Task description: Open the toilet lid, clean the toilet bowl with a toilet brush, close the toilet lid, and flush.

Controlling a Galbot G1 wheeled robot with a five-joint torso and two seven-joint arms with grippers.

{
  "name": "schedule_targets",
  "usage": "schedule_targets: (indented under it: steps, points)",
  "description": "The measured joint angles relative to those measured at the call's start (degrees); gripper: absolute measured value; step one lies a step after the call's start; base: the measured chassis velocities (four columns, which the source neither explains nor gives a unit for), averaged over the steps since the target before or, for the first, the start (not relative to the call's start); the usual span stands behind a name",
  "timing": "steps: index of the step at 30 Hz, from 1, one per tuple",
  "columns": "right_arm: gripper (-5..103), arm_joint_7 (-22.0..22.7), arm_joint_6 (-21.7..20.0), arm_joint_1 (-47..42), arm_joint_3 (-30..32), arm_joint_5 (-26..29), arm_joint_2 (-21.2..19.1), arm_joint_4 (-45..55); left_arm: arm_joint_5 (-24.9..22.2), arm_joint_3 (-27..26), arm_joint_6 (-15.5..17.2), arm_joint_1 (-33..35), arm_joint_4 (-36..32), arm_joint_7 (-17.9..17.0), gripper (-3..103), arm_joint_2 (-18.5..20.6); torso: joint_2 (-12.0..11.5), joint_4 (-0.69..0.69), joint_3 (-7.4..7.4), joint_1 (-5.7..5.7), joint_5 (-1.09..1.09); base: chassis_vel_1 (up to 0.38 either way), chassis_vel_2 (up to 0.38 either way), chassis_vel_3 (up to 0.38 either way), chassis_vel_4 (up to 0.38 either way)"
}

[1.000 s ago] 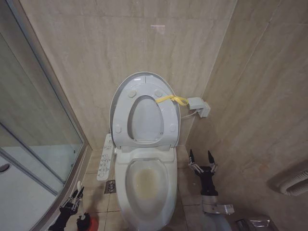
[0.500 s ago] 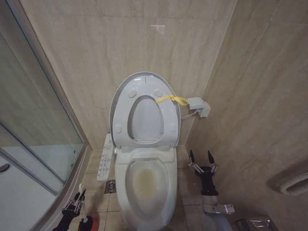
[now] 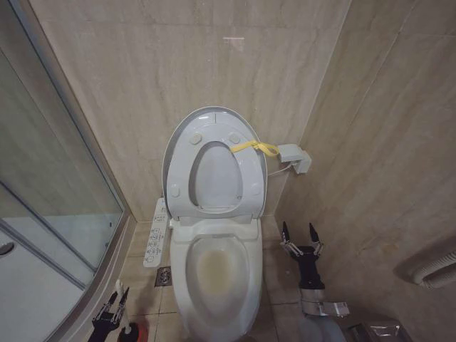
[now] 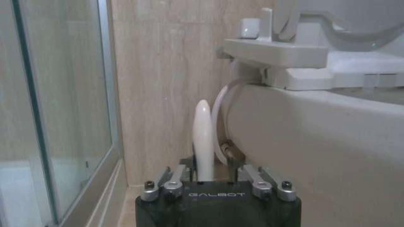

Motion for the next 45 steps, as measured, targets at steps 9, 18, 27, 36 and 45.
schedule_targets:
  steps: [9,18,27,36,45]
  points:
    - [100,-0.01,-0.07,0.12,-0.06,0.0,-0.09,0.16,0.86,0.34,1.78,6.86,-12.37,-7.03,61,-0.52,0.0,0.0,0.0,0.0,0.01,0.0,0.0,0.0,0.0]
    - [100,-0.01,-0.1,0.15,-0.02,0.06,-0.31,0.12,6.26,0.21,1.46,11.76,-22.38,-15.81,88,-1.38,0.0,0.0,0.0,0.0,0.0,0.0,0.0,0.0,0.0]
    - [100,-0.02,-0.1,0.49,0.25,0.42,-1.16,-0.66,3.74,2.05,8.45,16.79,-38.66,-35.0,100,-2.6,0.0,0.0,0.0,0.0,0.01,0.0,0.0,0.0,0.0]
    - [100,0.0,-0.14,0.12,0.75,0.53,-1.5,-0.54,7.46,4.41,21.08,23.44,-57.35,-44.97,100,-3.4,0.0,0.01,0.0,0.0,0.01,0.0,0.0,0.0,0.0]
    - [100,0.29,-0.15,-0.14,0.53,-1.09,-1.07,-0.42,5.22,6.11,25.75,25.02,-67.44,-44.93,100,-2.96,0.0,0.0,0.0,0.0,0.01,0.0,0.0,0.0,0.0]
